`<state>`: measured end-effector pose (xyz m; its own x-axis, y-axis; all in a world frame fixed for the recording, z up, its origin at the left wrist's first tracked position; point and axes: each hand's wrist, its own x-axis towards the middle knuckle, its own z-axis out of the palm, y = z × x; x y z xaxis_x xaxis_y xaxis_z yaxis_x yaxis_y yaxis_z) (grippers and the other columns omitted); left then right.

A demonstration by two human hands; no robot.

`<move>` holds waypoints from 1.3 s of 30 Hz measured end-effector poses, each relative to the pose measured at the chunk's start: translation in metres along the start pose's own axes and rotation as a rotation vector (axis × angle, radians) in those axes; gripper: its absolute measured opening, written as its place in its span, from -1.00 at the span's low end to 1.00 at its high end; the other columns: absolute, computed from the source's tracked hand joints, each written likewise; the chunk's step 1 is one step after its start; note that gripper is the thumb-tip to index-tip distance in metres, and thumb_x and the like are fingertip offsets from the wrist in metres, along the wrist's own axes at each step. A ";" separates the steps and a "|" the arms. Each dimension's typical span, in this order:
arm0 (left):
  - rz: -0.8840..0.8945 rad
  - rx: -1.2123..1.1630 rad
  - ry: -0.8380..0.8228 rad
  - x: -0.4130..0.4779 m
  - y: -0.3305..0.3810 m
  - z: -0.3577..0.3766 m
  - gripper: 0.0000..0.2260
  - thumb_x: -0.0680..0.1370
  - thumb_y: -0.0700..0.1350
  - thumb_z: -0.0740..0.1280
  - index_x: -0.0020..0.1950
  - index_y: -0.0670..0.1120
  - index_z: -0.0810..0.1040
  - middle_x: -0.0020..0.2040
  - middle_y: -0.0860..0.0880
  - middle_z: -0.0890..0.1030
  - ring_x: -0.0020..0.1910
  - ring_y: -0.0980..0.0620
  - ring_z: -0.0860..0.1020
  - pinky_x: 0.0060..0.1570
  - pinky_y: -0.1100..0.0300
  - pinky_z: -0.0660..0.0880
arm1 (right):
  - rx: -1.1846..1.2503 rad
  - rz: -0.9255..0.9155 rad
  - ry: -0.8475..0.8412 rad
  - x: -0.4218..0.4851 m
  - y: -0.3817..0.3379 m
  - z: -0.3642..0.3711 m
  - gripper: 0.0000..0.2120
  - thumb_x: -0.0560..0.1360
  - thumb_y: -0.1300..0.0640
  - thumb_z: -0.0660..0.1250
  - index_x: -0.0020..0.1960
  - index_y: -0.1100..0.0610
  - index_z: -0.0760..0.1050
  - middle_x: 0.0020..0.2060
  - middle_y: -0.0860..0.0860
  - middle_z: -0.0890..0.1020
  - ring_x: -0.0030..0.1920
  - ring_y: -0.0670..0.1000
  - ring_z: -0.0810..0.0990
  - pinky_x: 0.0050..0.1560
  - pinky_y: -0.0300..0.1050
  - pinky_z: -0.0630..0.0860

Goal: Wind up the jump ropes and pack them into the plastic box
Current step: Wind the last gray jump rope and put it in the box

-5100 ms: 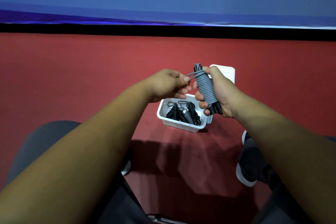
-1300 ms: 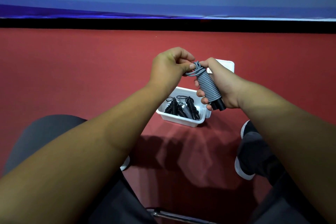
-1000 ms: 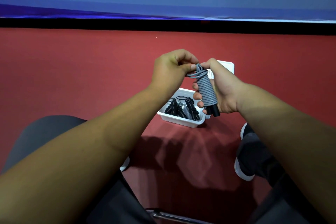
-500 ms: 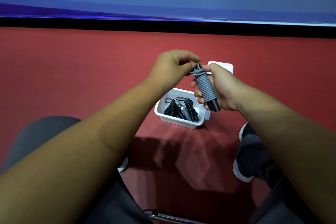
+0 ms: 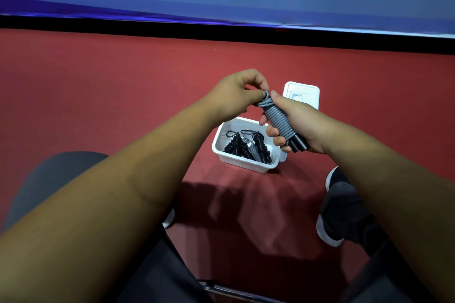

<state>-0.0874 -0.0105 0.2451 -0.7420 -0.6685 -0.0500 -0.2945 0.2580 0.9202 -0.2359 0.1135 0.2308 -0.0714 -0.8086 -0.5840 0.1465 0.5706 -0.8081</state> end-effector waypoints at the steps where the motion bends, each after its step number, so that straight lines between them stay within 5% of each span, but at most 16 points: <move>1: -0.020 -0.037 0.003 0.001 -0.001 0.003 -0.95 0.60 -0.19 0.38 -0.01 -0.05 0.61 -0.18 0.01 0.64 -0.20 0.08 0.55 -0.18 0.06 0.50 | 0.018 -0.003 -0.013 0.000 0.000 0.001 -0.38 0.66 -0.42 0.10 0.08 0.15 0.53 -0.36 0.03 0.43 -0.46 0.02 0.36 -0.40 -0.18 0.33; 8: -0.160 -0.380 0.267 0.014 -0.002 0.004 -0.85 0.66 -0.32 0.20 -0.04 -0.15 0.49 -0.28 -0.07 0.61 -0.14 -0.06 0.70 -0.11 0.05 0.63 | -0.142 -0.014 0.018 0.000 0.002 0.011 -0.39 0.59 -0.46 0.21 0.07 0.11 0.54 -0.36 0.01 0.45 -0.47 -0.01 0.36 -0.42 -0.19 0.30; 17: -0.118 -0.257 0.254 0.015 -0.002 0.002 -0.88 0.68 -0.32 0.13 0.00 -0.14 0.37 -0.12 -0.25 0.66 -0.15 -0.15 0.75 -0.10 -0.04 0.70 | -0.198 -0.086 0.141 0.006 0.011 0.004 -0.47 0.59 -0.41 0.30 0.10 0.06 0.64 -0.32 0.01 0.51 -0.42 -0.02 0.44 -0.43 -0.21 0.39; 21: -0.188 -0.361 0.270 0.014 0.005 0.001 -0.88 0.70 -0.34 0.09 0.08 -0.17 0.36 -0.12 -0.20 0.63 -0.20 -0.11 0.74 -0.23 0.06 0.69 | -0.378 -0.205 0.240 0.009 0.018 0.001 -0.58 0.59 -0.39 0.30 -0.01 -0.03 0.58 -0.32 0.01 0.50 -0.43 0.00 0.44 -0.47 -0.21 0.30; 28: -0.255 -0.474 0.266 0.015 0.004 -0.002 -0.90 0.69 -0.31 0.17 0.03 -0.16 0.40 -0.18 -0.23 0.67 -0.19 -0.10 0.73 -0.18 0.04 0.68 | -0.273 -0.146 0.210 0.013 0.016 0.001 -0.52 0.55 -0.43 0.33 0.04 -0.01 0.63 -0.32 0.00 0.53 -0.43 -0.01 0.45 -0.43 -0.20 0.33; 32: -0.294 -0.414 0.235 0.014 -0.008 -0.006 -0.93 0.65 -0.27 0.32 0.04 -0.11 0.49 -0.11 -0.13 0.70 -0.21 -0.06 0.68 -0.07 -0.05 0.68 | -0.170 -0.078 0.154 0.014 0.023 0.002 -0.72 0.63 -0.11 0.39 0.06 0.12 0.55 -0.19 0.09 0.61 -0.38 0.02 0.49 -0.42 -0.17 0.35; 36: -0.299 -0.319 0.199 0.012 -0.020 -0.011 -0.93 0.61 -0.28 0.39 0.04 -0.14 0.61 -0.15 -0.08 0.70 -0.18 -0.02 0.67 0.01 -0.09 0.67 | -0.154 -0.033 0.148 0.018 0.029 0.000 -0.79 0.50 0.11 0.45 0.07 0.19 0.54 -0.12 0.21 0.63 -0.19 0.22 0.57 -0.41 -0.08 0.49; 39: -0.283 -0.198 0.170 0.017 -0.025 -0.011 -0.95 0.58 -0.28 0.42 0.00 -0.15 0.65 -0.14 -0.09 0.70 -0.16 -0.01 0.66 -0.06 0.01 0.65 | -0.154 -0.022 0.200 0.027 0.032 -0.004 -0.86 0.58 0.20 0.45 0.12 0.18 0.58 -0.14 0.13 0.68 -0.16 0.11 0.74 -0.25 -0.04 0.67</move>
<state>-0.0862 -0.0361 0.2252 -0.5326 -0.8045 -0.2629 -0.3388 -0.0820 0.9373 -0.2374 0.1101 0.1890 -0.2692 -0.7853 -0.5575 -0.0087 0.5808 -0.8140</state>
